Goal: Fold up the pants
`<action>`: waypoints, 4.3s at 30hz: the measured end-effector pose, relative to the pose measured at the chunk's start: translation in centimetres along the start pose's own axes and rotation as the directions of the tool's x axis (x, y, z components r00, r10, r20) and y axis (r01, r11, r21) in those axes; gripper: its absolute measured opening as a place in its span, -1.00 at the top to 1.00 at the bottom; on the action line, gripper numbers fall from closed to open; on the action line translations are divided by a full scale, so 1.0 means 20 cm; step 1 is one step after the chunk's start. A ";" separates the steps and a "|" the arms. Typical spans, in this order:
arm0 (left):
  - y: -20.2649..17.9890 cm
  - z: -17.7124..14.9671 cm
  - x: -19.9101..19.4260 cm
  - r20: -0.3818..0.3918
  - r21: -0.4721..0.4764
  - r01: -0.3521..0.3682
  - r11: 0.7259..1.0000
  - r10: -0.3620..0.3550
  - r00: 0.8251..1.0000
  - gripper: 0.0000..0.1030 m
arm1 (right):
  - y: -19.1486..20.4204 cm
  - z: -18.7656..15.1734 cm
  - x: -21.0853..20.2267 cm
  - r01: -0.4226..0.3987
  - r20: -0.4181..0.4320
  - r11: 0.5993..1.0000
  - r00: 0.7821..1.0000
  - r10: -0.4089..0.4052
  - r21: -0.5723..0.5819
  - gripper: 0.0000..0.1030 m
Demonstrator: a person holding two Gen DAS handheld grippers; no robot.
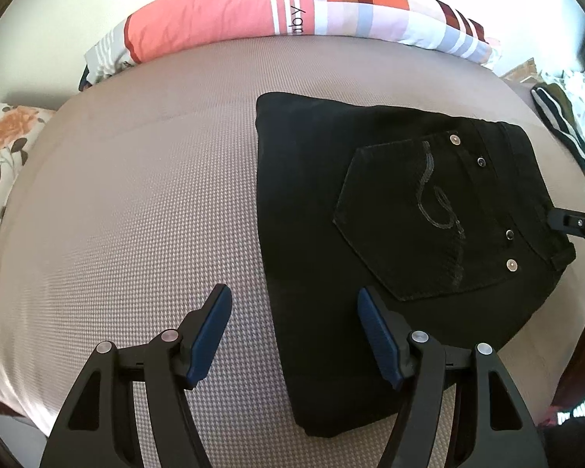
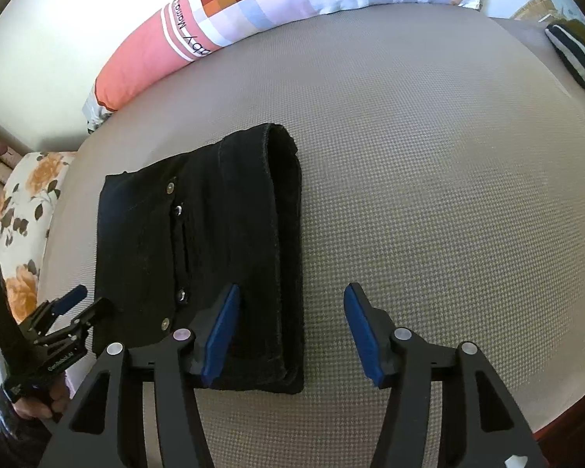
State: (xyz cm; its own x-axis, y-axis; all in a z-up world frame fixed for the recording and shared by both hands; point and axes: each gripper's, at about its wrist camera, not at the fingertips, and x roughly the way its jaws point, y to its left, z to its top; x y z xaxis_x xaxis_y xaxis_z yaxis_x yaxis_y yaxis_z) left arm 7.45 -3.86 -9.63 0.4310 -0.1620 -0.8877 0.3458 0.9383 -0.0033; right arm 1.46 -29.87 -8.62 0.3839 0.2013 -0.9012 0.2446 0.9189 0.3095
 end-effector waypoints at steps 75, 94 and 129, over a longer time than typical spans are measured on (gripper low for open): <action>0.34 0.13 0.21 0.018 -0.354 0.505 0.787 -0.535 0.845 0.44 | -0.11 0.18 0.31 -0.491 -0.139 0.864 0.853 0.503 0.114 0.29; 0.16 0.16 -0.07 0.082 -0.145 0.313 0.939 -0.303 0.949 0.71 | 0.19 0.18 0.09 -0.358 -0.046 0.934 0.933 0.358 0.009 0.49; 0.45 0.65 0.03 0.219 -0.161 0.276 0.948 -0.238 0.946 0.71 | 0.48 0.72 0.31 -0.404 -0.022 0.912 0.915 0.404 -0.068 0.52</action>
State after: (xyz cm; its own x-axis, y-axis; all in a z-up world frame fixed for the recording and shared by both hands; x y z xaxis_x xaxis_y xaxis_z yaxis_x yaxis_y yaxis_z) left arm 21.65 0.53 -4.30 0.5081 -0.4437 -0.7382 0.3128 0.8936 -0.3218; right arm 19.00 -24.77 -6.85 0.4301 0.5626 -0.7061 0.0077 0.7798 0.6260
